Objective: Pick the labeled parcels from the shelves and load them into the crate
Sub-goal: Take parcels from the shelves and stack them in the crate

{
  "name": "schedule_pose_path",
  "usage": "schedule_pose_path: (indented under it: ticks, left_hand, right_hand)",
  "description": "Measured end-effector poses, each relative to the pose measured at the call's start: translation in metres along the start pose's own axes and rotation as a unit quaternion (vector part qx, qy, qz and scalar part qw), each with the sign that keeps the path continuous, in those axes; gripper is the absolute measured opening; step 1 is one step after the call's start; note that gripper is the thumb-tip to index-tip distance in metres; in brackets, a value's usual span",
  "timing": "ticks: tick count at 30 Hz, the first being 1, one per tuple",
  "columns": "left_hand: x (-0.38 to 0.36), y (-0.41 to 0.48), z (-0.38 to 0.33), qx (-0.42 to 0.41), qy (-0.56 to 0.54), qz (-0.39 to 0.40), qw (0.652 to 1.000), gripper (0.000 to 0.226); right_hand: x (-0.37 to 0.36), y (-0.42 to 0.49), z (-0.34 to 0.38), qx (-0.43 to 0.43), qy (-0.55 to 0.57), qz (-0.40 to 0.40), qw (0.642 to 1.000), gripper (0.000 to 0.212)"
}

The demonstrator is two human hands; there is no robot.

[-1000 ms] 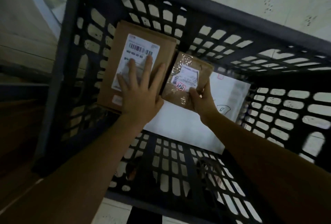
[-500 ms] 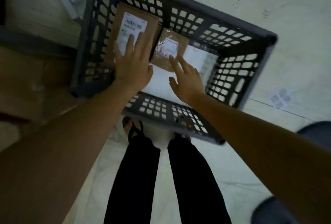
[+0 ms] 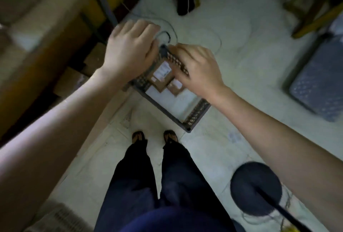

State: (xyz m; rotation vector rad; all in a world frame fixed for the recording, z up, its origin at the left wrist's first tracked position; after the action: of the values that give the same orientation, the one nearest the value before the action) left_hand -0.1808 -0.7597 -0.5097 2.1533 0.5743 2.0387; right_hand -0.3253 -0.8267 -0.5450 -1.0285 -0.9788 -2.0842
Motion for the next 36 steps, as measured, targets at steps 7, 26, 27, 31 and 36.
schedule_pose_path:
  ticks: [7,26,27,31,36]
  left_hand:
    - [0.216,0.01,0.03,0.035,0.07,-0.215,0.973,0.035]
    - [0.554,-0.085,0.139,0.093,0.186,-0.289,0.934,0.032]
    - [0.559,-0.08,0.142,0.091,0.178,-0.283,0.938,0.031]
    - [0.558,-0.058,0.153,0.083,0.162,-0.276,0.944,0.03]
    - [0.543,-0.016,0.172,0.078,0.143,-0.252,0.954,0.051]
  right_hand:
    - [0.124,0.107,0.133,0.131,-0.01,-0.08,0.988,0.047]
    - [0.274,0.233,0.462,0.28,0.086,-0.281,0.914,0.047]
    - [0.283,0.243,0.466,0.273,0.061,-0.29,0.915,0.047]
    - [0.309,0.287,0.455,0.228,-0.015,-0.316,0.921,0.052]
    - [0.331,0.35,0.399,0.106,0.027,-0.329,0.938,0.063]
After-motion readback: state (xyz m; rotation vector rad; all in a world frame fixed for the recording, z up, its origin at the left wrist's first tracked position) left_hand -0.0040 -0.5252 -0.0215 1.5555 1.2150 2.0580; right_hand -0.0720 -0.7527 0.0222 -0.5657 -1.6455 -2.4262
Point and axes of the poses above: each hand's wrist, its own y-axis towards the middle knuckle, its own x-axis out of the back of the hand, z = x × y, the point moved 3 cm from there along y, towards the middle knuckle, and after that the axes turned 5 degrees about -z, right-handed, at the moved point
